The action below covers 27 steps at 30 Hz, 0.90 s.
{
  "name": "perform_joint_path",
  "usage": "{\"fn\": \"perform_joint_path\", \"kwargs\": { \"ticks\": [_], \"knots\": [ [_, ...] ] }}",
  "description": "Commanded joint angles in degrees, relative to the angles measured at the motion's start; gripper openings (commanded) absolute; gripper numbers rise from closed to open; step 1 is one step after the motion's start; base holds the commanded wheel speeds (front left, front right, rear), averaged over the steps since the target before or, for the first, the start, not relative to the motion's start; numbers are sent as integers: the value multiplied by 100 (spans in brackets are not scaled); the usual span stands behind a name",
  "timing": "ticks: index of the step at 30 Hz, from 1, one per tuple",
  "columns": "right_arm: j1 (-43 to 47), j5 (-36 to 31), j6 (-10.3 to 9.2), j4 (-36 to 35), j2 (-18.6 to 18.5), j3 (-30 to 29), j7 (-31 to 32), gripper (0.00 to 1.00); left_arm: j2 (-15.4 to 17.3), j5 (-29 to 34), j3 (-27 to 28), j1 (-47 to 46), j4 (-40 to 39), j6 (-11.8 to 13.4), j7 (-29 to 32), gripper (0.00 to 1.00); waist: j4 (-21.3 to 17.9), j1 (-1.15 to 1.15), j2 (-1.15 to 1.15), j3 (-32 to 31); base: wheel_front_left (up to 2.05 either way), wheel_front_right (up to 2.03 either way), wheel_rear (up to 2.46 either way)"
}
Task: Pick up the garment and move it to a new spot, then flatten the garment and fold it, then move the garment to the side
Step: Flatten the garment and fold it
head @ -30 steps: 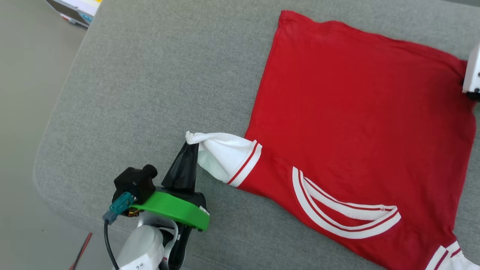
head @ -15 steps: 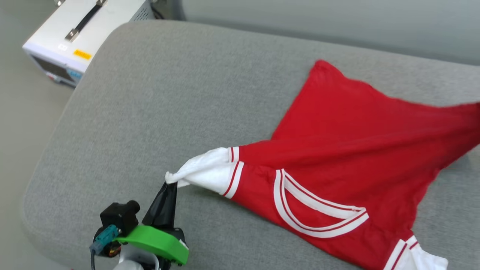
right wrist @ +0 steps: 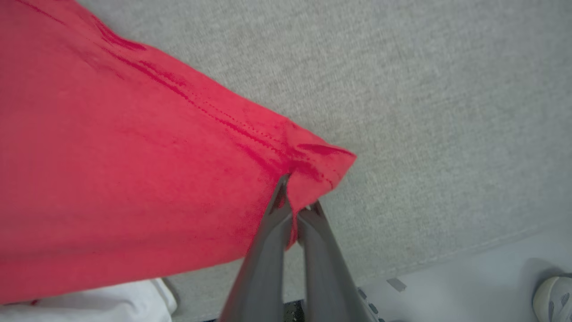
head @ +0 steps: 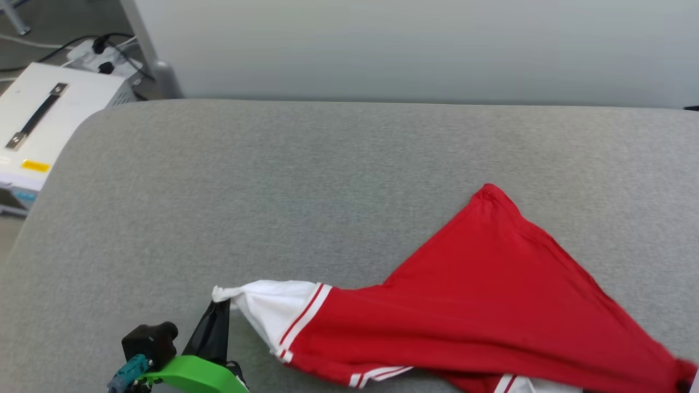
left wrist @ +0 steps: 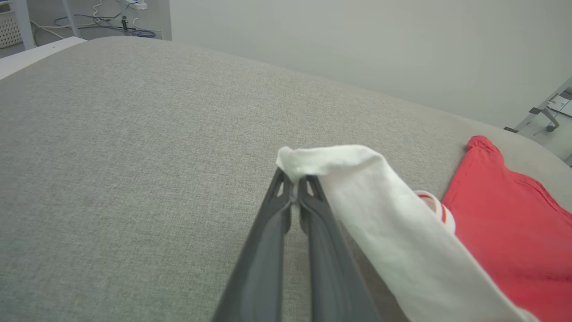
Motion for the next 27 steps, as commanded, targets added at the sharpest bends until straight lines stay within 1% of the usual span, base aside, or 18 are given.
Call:
{"fn": "perform_joint_path", "kwargs": {
  "ticks": [1, 2, 4, 8, 9, 10, 11, 13, 16, 19, 21, 24, 27],
  "knots": [
    [219, -51, -4, -180, 169, -67, -28, 0, 44, -18, 40, 97, -14, 39, 9, 0, -297, 0, 0, -116, 0, 0, 0],
    [443, -71, -4, -346, 354, -126, -5, 0, 55, -30, 44, 127, -6, 51, 34, 0, -330, 0, 0, -115, 0, 0, 0],
    [834, -87, -4, -581, 603, -187, -9, 0, 71, -53, 54, 163, 6, 71, 67, 0, -379, 0, 0, -116, 0, 0, 0],
    [1293, 104, -4, -624, 780, -167, -173, 0, 91, -69, 33, 182, 37, 77, 107, 0, -399, 0, 0, -125, 0, 0, 0],
    [1354, 195, -4, -598, 794, -187, -362, 36, 92, -75, 16, 178, 46, 69, 119, 0, -390, 0, 0, -131, 0, 0, 0],
    [1401, 345, -4, -516, 799, -169, -576, 100, 94, -80, -6, 171, 52, 57, 134, 0, -379, 0, 0, -134, 0, 0, 0],
    [1420, 464, -4, -454, 801, -137, -781, 100, 96, -82, -20, 166, 56, 52, 143, 0, -371, 0, 0, -134, 0, 0, 0],
    [1366, 598, -4, -374, 803, -148, -1451, 100, 98, -89, -44, 157, 60, 44, 156, 0, -356, 0, 0, -134, 0, 0, 0],
    [1127, 587, -4, -332, 804, -228, -2693, 100, 105, -90, -92, 137, 70, 28, 173, 0, -291, 0, 0, -140, 0, 0, 0],
    [914, 500, -4, -296, 805, -116, -3540, 100, 101, -87, -142, 102, 87, 10, 172, 0, -222, 0, 0, -146, 0, 0, 0],
    [698, 282, -4, -300, 805, 20, -4057, 100, 85, -98, -169, 66, 89, -1, 157, 0, -181, 0, 0, -101, 0, 0, 0],
    [321, -20, -4, -251, 793, 208, -4440, 100, 74, -91, -225, -28, 89, -27, 140, 0, -106, 0, 0, 10, 0, 0, 0],
    [-107, -165, -4, -109, 691, 472, -4534, 100, 60, -65, -305, -174, 98, -59, 124, 0, 1, 0, 0, 154, 0, 0, 0]
  ]
}}
